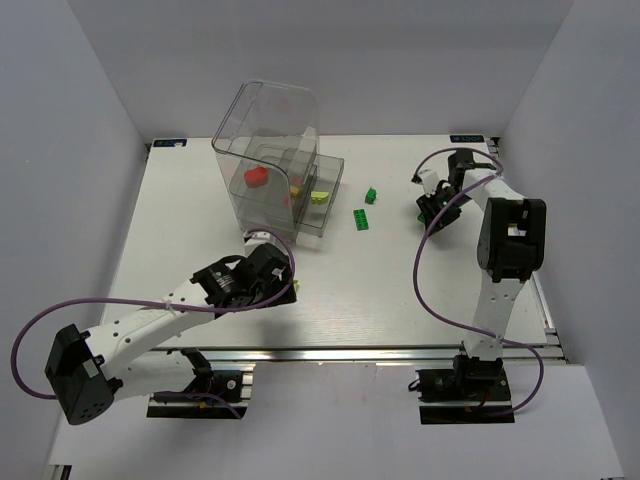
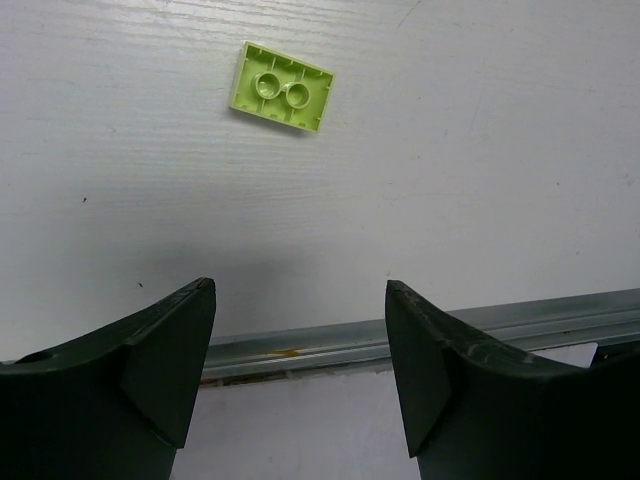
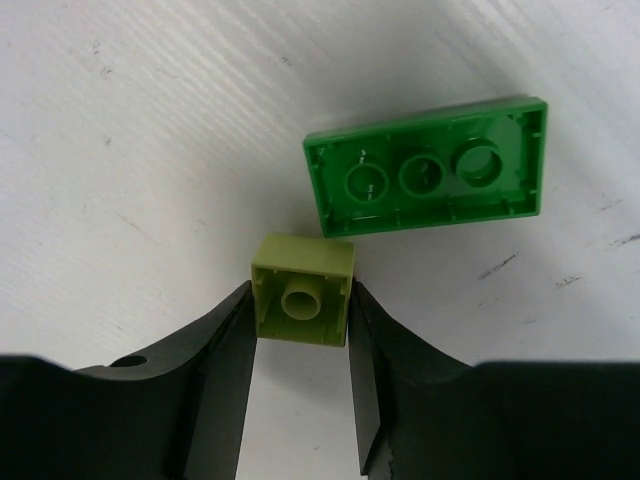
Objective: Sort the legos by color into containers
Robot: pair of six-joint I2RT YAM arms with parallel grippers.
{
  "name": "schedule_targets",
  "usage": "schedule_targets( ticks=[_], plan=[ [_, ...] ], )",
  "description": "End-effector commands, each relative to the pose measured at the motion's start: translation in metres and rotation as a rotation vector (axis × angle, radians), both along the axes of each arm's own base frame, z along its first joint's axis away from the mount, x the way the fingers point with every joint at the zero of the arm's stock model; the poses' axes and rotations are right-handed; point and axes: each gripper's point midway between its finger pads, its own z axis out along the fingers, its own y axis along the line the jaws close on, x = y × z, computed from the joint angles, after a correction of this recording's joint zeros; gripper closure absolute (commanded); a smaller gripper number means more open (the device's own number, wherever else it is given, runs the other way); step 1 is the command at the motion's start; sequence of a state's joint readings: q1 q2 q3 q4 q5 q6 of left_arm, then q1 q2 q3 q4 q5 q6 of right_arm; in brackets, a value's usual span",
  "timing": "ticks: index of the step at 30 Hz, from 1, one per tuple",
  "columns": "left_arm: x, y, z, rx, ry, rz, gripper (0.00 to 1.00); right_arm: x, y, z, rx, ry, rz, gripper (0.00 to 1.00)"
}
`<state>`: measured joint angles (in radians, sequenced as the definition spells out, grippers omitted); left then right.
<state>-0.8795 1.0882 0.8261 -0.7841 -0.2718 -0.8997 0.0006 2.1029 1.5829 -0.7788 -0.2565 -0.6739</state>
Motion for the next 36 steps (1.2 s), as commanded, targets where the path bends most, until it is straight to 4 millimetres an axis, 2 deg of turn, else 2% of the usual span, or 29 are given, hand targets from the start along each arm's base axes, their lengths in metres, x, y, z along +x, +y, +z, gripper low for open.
schedule_targets(
  ticks=[1, 2, 3, 4, 5, 6, 8, 9, 11, 12, 13, 14, 15, 16, 18, 19, 21, 22, 23, 25, 28, 32, 36],
  plan=[
    [-0.001, -0.002, 0.004, -0.031, -0.01, 0.001, 0.22, -0.006, 0.005, 0.016, 0.034, -0.016, 0.039, 0.84],
    [-0.001, -0.002, 0.004, -0.031, -0.01, 0.001, 0.22, -0.008, 0.01, 0.024, 0.065, -0.016, 0.054, 0.92],
    [-0.001, -0.003, 0.004, -0.035, -0.009, 0.003, 0.22, -0.01, 0.018, 0.041, 0.107, -0.014, 0.074, 0.96],
    [-0.002, -0.002, 0.002, -0.036, -0.007, 0.004, 0.22, -0.015, 0.048, 0.054, 0.197, -0.013, 0.144, 0.98],
    [-0.001, -0.004, 0.002, -0.047, -0.014, 0.003, 0.22, -0.015, 0.058, 0.065, 0.234, -0.023, 0.19, 1.0],
    [-0.001, -0.004, 0.001, -0.052, -0.015, 0.007, 0.22, -0.017, 0.077, 0.084, 0.273, -0.025, 0.234, 1.0],
    [0.0, -0.006, -0.001, -0.067, -0.024, 0.01, 0.21, -0.013, 0.102, 0.106, 0.361, -0.04, 0.268, 1.0],
    [0.0, -0.006, -0.002, -0.071, -0.025, 0.013, 0.21, -0.007, 0.127, 0.121, 0.392, -0.066, 0.311, 1.0],
    [0.0, -0.004, -0.007, -0.07, -0.024, 0.027, 0.2, 0.004, 0.149, 0.137, 0.425, -0.084, 0.282, 1.0],
    [-0.001, -0.002, -0.008, -0.069, -0.022, 0.037, 0.19, 0.007, 0.172, 0.136, 0.435, -0.083, 0.296, 1.0],
    [0.001, 0.001, -0.01, -0.06, -0.028, 0.051, 0.18, 0.028, 0.185, 0.153, 0.445, -0.171, 0.295, 1.0],
    [0.0, 0.005, -0.015, -0.043, -0.022, 0.062, 0.17, 0.037, 0.194, 0.159, 0.455, -0.196, 0.279, 1.0],
    [-0.001, 0.007, -0.016, -0.037, -0.021, 0.069, 0.16, 0.039, 0.216, 0.157, 0.469, -0.182, 0.253, 1.0],
    [0.003, 0.01, -0.016, -0.028, -0.031, 0.087, 0.16, 0.055, 0.228, 0.173, 0.49, -0.262, 0.256, 1.0],
    [0.003, 0.013, -0.022, -0.013, -0.025, 0.097, 0.14, 0.059, 0.252, 0.175, 0.526, -0.269, 0.231, 1.0],
    [0.005, 0.014, -0.023, -0.01, -0.022, 0.107, 0.14, 0.071, 0.263, 0.183, 0.549, -0.329, 0.231, 0.99],
    [0.008, 0.011, -0.025, -0.006, -0.023, 0.111, 0.12, 0.073, 0.279, 0.178, 0.565, -0.344, 0.22, 0.98],
    [0.01, 0.011, -0.026, 0.001, -0.024, 0.117, 0.11, 0.084, 0.283, 0.173, 0.56, -0.374, 0.195, 0.96],
    [0.011, 0.011, -0.027, 0.009, -0.021, 0.119, 0.1, 0.087, 0.287, 0.176, 0.56, -0.396, 0.192, 0.95],
    [0.016, 0.007, -0.027, 0.022, -0.018, 0.125, 0.07, 0.094, 0.294, 0.168, 0.544, -0.41, 0.17, 0.92],
    [0.021, 0.006, -0.032, 0.058, -0.009, 0.133, 0.04, 0.102, 0.303, 0.16, 0.541, -0.438, 0.169, 0.82],
    [0.029, 0.001, -0.038, 0.091, -0.013, 0.129, 0.02, 0.104, 0.312, 0.146, 0.529, -0.437, 0.18, 0.53],
    [0.039, -0.001, -0.04, 0.118, -0.015, 0.14, 0.02, 0.1, 0.318, 0.147, 0.537, -0.435, 0.195, 0.4]
  ],
)
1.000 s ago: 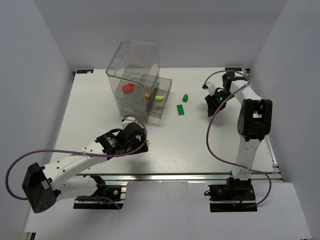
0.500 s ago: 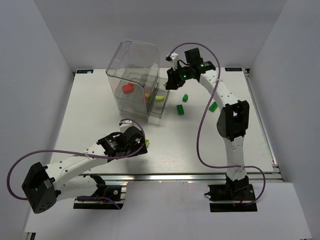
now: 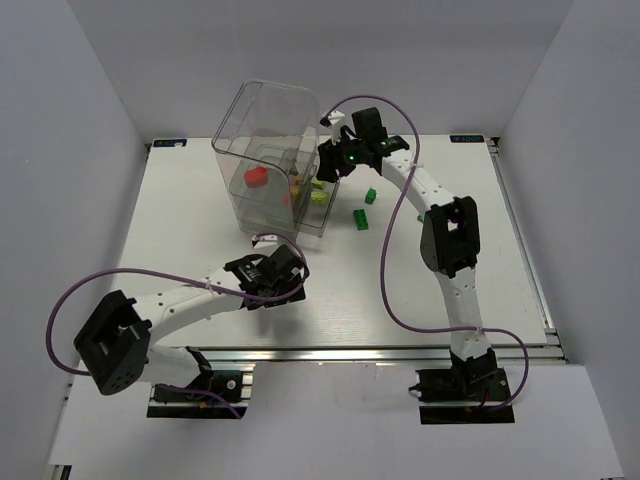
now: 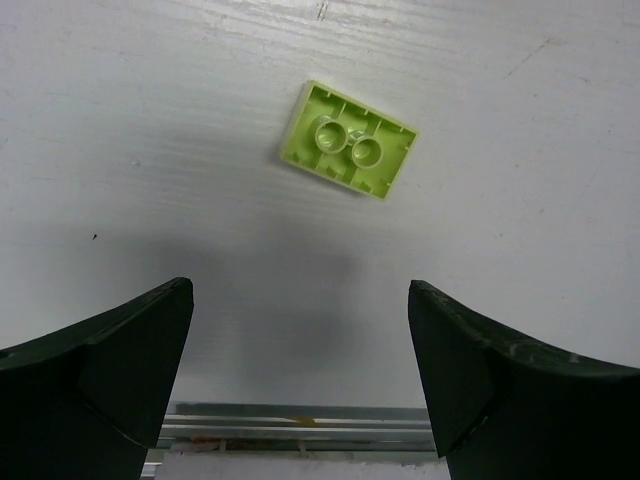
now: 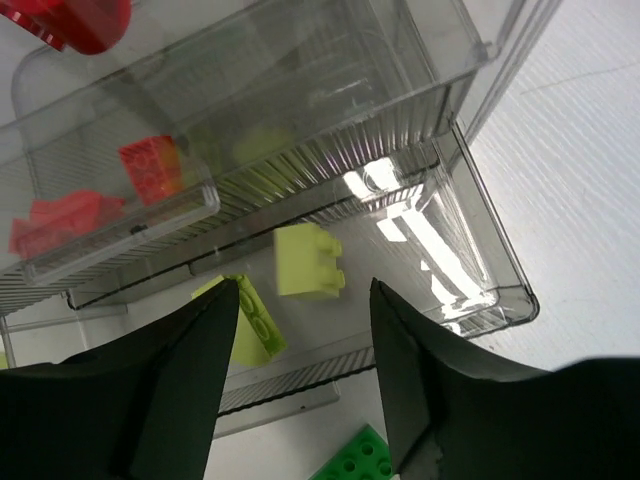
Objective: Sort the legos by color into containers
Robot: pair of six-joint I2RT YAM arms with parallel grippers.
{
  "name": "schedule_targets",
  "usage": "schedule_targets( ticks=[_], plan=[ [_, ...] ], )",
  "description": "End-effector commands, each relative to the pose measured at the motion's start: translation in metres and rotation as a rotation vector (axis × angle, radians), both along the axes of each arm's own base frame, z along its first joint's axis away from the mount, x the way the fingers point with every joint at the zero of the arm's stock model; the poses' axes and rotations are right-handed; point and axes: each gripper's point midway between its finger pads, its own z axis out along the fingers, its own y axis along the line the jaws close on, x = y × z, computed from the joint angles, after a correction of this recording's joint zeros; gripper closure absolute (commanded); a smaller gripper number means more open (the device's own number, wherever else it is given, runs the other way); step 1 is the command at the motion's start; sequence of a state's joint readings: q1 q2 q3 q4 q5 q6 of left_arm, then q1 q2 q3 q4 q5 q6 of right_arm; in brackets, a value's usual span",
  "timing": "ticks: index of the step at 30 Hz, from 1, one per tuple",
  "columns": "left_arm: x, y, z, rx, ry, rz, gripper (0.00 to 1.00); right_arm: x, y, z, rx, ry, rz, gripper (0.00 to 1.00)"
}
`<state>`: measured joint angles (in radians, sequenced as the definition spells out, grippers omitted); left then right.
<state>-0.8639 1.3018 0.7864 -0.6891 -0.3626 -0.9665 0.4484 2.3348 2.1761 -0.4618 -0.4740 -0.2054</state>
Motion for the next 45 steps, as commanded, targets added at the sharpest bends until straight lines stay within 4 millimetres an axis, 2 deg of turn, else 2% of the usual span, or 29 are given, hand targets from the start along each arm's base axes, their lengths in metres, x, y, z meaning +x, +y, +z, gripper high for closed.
schedule_targets(
  ticks=[1, 3, 4, 5, 9, 12, 14, 16, 17, 19, 20, 21, 24, 25, 26, 29, 30, 33, 34, 38, 42, 45],
  plan=[
    [0.021, -0.008, 0.015, -0.013, -0.068, 0.022, 0.02, 0.005, 0.01, 0.019, 0.042, -0.06, 0.004, 0.38],
    [0.025, -0.011, 0.015, -0.008, -0.069, 0.027, 0.02, 0.004, 0.005, 0.031, 0.056, -0.069, -0.001, 0.37],
    [0.026, -0.011, 0.015, -0.003, -0.07, 0.033, 0.02, 0.001, 0.005, 0.028, 0.057, -0.06, 0.0, 0.37],
    [0.029, -0.013, 0.017, -0.007, -0.076, 0.04, 0.02, -0.003, 0.004, 0.04, 0.065, -0.077, 0.004, 0.39],
    [0.035, -0.013, 0.011, 0.014, -0.069, 0.065, 0.03, -0.013, -0.014, 0.055, 0.077, -0.093, -0.01, 0.42],
    [0.038, -0.016, 0.006, 0.035, -0.056, 0.052, 0.03, -0.023, -0.028, 0.062, 0.088, -0.081, -0.007, 0.31],
    [0.039, -0.013, -0.006, 0.077, -0.025, 0.052, 0.03, -0.028, -0.037, 0.073, 0.101, -0.074, -0.014, 0.14],
    [0.042, -0.013, -0.014, 0.1, -0.002, 0.044, 0.03, -0.034, -0.051, 0.072, 0.113, -0.037, -0.026, 0.11],
    [0.045, -0.012, -0.016, 0.103, 0.004, 0.051, 0.04, -0.035, -0.053, 0.08, 0.124, -0.044, -0.028, 0.11],
    [0.052, -0.016, -0.016, 0.098, 0.005, 0.058, 0.05, -0.039, -0.06, 0.076, 0.128, -0.024, -0.034, 0.11],
    [0.051, -0.016, -0.02, 0.113, 0.02, 0.059, 0.05, -0.04, -0.067, 0.084, 0.137, -0.033, -0.046, 0.11],
    [0.054, -0.015, -0.022, 0.116, 0.023, 0.068, 0.06, -0.042, -0.072, 0.08, 0.136, -0.018, -0.051, 0.11],
    [0.061, -0.016, -0.024, 0.124, 0.026, 0.069, 0.08, -0.044, -0.084, 0.084, 0.142, -0.022, -0.072, 0.11],
    [0.062, -0.018, -0.025, 0.122, 0.023, 0.063, 0.08, -0.047, -0.086, 0.078, 0.139, -0.007, -0.076, 0.11],
    [0.063, -0.018, -0.027, 0.128, 0.023, 0.052, 0.09, -0.047, -0.091, 0.08, 0.14, -0.009, -0.085, 0.11],
    [0.067, -0.019, -0.031, 0.131, 0.032, 0.035, 0.17, -0.05, -0.099, 0.076, 0.138, 0.004, -0.098, 0.11],
    [0.066, -0.02, -0.031, 0.13, 0.034, 0.028, 0.25, -0.05, -0.101, 0.074, 0.135, 0.006, -0.1, 0.11],
    [0.066, -0.023, -0.031, 0.117, 0.039, 0.009, 0.41, -0.05, -0.109, 0.072, 0.134, 0.012, -0.112, 0.11],
    [0.064, -0.024, -0.031, 0.112, 0.045, 0.005, 0.51, -0.05, -0.11, 0.071, 0.133, 0.013, -0.117, 0.11],
    [0.06, -0.025, -0.027, 0.091, 0.053, -0.015, 0.65, -0.052, -0.117, 0.068, 0.132, 0.021, -0.125, 0.11],
    [0.056, -0.049, 0.003, 0.017, 0.008, -0.152, 0.83, -0.056, -0.125, 0.064, 0.11, 0.015, -0.122, 0.11],
    [0.057, -0.074, 0.04, -0.087, -0.069, -0.287, 0.95, -0.06, -0.133, 0.059, 0.086, 0.009, -0.13, 0.16]
  ],
)
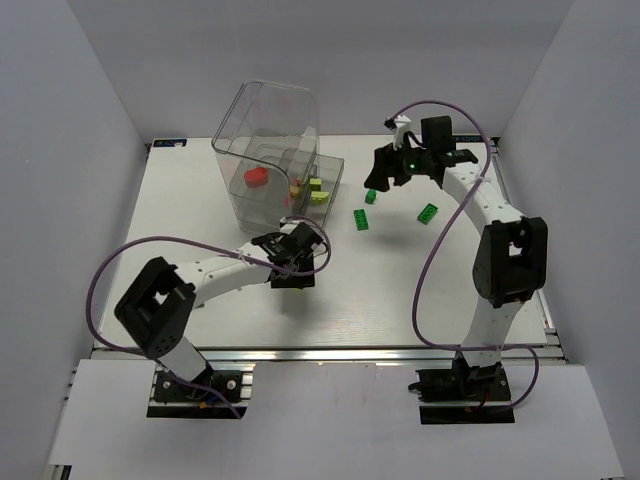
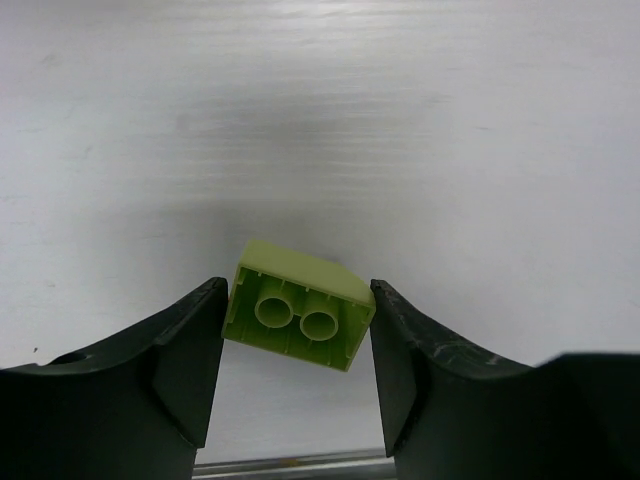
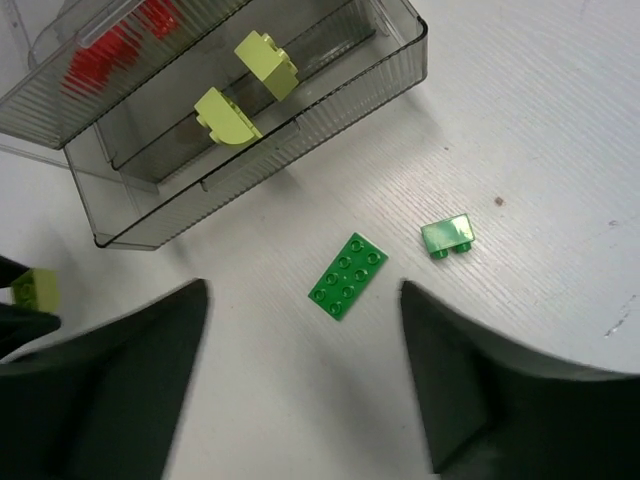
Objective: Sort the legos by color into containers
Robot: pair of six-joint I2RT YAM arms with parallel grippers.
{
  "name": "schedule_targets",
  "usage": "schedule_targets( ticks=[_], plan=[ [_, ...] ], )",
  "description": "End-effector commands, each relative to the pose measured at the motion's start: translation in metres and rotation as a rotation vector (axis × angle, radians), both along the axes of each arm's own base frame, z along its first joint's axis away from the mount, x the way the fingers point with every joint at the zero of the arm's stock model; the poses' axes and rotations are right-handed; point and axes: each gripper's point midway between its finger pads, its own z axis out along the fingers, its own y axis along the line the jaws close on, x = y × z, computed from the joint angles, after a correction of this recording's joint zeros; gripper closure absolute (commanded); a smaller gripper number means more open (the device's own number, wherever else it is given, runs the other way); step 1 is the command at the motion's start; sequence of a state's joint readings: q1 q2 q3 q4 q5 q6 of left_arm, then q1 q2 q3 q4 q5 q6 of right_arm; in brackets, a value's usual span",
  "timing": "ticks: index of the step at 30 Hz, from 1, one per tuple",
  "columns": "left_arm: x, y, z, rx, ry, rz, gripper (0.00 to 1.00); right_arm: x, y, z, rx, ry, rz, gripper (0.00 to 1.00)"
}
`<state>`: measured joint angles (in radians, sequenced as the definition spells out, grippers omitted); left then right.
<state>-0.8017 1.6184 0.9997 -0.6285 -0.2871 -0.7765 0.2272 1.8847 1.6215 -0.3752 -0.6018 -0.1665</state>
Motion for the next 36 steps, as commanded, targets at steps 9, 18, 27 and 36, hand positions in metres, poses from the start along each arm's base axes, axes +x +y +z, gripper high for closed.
schedule_targets(
  ticks=[9, 18, 27, 36],
  plan=[
    [0.058, -0.077, 0.144, -0.092, -0.283, -0.333, 1.0, -0.013, -0.032, 0.006, -0.006, 0.001, -0.034, 1.0],
    [0.147, -0.078, 0.178, 0.215, -0.427, -0.23, 1.0, -0.02, -0.048, 0.004, -0.012, 0.002, -0.073, 1.0],
    [0.181, -0.066, 0.149, 0.445, -0.444, -0.204, 0.99, -0.025, -0.057, 0.001, -0.001, 0.02, -0.091, 1.0],
    [0.182, -0.063, 0.138, 0.474, -0.432, -0.2, 0.6, -0.029, -0.057, -0.005, 0.002, 0.044, -0.073, 0.78]
  ],
)
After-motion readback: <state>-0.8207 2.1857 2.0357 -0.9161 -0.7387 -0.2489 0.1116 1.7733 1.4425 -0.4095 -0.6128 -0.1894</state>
